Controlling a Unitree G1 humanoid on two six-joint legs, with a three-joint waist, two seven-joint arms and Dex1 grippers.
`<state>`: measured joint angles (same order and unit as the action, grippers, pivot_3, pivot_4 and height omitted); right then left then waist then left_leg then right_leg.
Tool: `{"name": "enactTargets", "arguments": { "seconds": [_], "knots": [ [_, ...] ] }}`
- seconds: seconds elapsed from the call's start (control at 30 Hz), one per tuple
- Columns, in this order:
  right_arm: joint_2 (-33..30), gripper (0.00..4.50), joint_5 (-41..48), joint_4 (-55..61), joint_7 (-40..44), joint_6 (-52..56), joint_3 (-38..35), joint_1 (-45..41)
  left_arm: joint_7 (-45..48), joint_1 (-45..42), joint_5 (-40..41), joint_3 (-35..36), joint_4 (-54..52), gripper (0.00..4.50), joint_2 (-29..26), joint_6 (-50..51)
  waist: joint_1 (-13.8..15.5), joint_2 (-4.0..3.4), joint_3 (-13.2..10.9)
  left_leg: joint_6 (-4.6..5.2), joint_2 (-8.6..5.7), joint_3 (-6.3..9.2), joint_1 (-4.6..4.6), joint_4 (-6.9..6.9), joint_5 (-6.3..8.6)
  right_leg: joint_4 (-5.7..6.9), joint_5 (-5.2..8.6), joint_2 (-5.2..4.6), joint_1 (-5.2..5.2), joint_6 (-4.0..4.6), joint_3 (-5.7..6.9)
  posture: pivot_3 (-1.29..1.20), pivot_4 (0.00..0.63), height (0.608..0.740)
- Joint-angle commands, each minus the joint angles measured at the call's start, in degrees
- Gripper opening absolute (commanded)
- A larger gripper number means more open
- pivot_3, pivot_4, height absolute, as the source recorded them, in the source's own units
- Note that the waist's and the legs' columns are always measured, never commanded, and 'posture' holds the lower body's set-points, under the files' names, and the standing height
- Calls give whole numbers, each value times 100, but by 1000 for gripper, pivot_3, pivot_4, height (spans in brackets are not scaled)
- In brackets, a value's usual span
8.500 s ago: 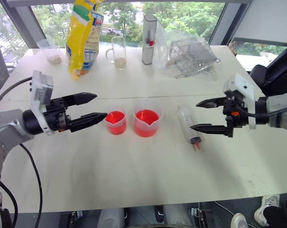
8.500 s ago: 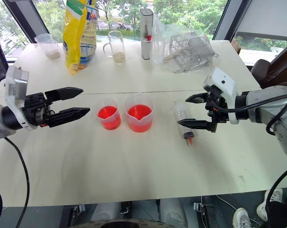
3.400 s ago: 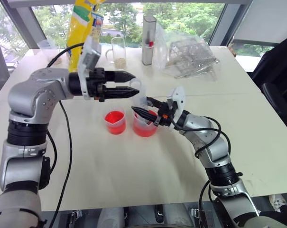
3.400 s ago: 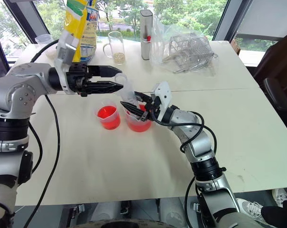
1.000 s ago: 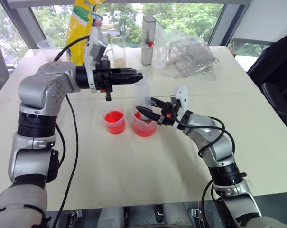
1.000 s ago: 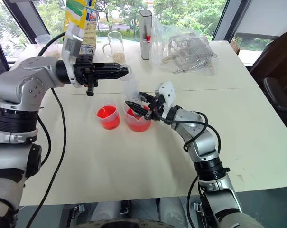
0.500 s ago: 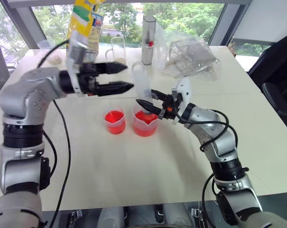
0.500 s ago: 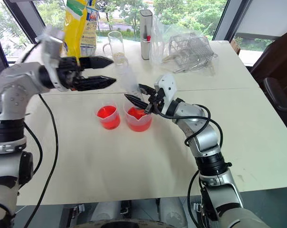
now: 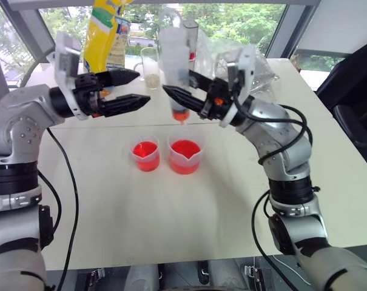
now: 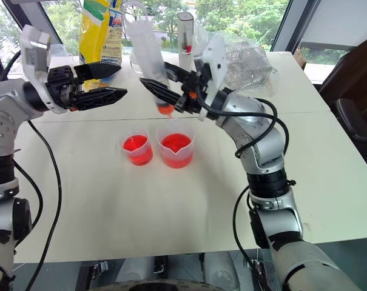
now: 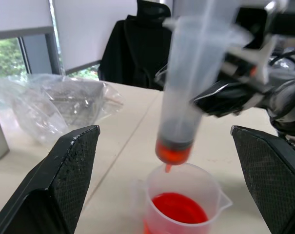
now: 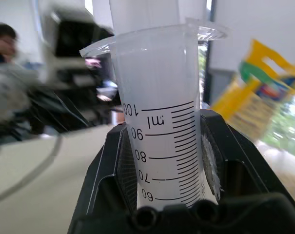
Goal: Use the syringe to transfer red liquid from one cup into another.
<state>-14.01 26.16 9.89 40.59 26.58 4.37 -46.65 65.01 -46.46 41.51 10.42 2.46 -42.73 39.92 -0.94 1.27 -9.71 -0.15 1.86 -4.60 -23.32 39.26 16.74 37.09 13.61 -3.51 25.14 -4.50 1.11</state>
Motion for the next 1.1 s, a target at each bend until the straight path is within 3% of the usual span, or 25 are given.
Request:
{"name": "enactTargets", "arguments": {
  "seconds": [0.03,0.37,0.67,1.1],
  "knots": [
    [265,1424,-27,-150,51,-144,231,-229,85,-240,21,139,37,4443,-12,-251,5,0,0,0,-1,-1,-1,0,0,0,0,-2,0,0,0,0,150,740],
    [1170,1424,-497,-1377,299,-928,879,-270,-106,-487,172,203,-267,4443,114,-260,-30,0,0,-1,0,-2,-4,0,0,2,0,0,7,0,-1,0,150,740],
    [1884,1424,-726,-2199,479,-1562,1140,-441,-206,-501,260,443,-433,4443,-323,-80,-24,-1,0,-2,1,-2,-4,0,-1,3,0,-4,6,0,0,0,150,740],
    [1738,1424,-695,-2496,582,-1810,838,-191,-415,9,17,477,-888,4443,-808,97,-56,-1,-1,-6,3,-1,-3,-3,-3,5,0,-2,8,0,0,0,150,740]
  ]
}}
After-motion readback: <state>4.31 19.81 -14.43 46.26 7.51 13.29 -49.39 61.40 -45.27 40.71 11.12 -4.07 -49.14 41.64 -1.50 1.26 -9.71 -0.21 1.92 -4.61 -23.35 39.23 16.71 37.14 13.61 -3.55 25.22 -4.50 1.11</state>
